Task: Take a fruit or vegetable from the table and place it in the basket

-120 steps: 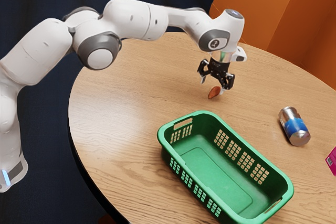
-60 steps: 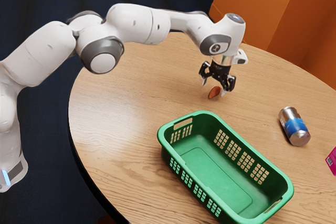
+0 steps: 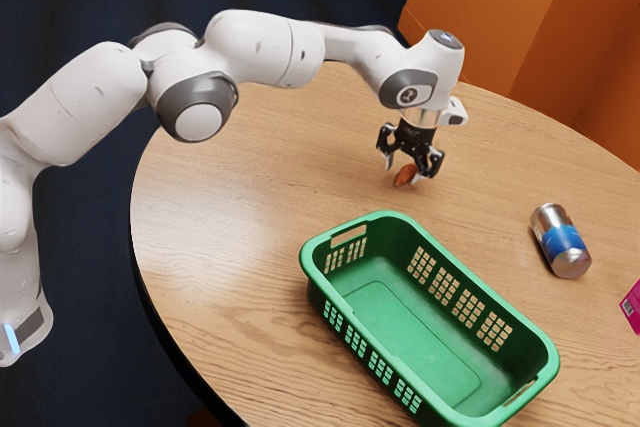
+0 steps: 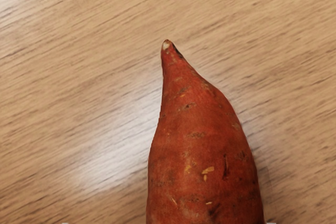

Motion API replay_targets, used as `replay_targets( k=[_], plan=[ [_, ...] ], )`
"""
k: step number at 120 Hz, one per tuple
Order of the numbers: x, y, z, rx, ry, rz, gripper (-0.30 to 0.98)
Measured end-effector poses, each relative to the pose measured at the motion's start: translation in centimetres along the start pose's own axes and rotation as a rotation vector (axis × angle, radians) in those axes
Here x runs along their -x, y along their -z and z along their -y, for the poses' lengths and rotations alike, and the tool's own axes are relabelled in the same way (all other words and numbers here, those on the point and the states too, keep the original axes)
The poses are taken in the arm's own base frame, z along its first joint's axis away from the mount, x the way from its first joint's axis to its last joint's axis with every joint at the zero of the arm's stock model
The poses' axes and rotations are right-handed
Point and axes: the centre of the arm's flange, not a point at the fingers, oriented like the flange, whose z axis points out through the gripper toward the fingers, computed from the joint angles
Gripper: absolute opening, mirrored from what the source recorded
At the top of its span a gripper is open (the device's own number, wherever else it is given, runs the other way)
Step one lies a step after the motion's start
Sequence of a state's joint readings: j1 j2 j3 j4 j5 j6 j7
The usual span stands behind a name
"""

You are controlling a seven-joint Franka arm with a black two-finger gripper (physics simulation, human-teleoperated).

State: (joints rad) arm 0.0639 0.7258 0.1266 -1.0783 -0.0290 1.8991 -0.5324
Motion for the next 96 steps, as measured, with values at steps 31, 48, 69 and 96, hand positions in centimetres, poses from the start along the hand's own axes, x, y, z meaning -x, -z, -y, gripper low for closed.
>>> replay_targets(
  k=[31,48,69,96],
  plan=[
    [0.1,-0.2,-0.2,0.0,0.001,0.0,0.15],
    [0.5,2.1,-0.5,0.006,-0.007,-0.02,0.15],
    [6.9,14.3,-5.6,0.065,-0.129,-0.118,0.14],
    [19.9,22.1,-15.0,0.114,-0.364,-0.15,0.14]
  ],
)
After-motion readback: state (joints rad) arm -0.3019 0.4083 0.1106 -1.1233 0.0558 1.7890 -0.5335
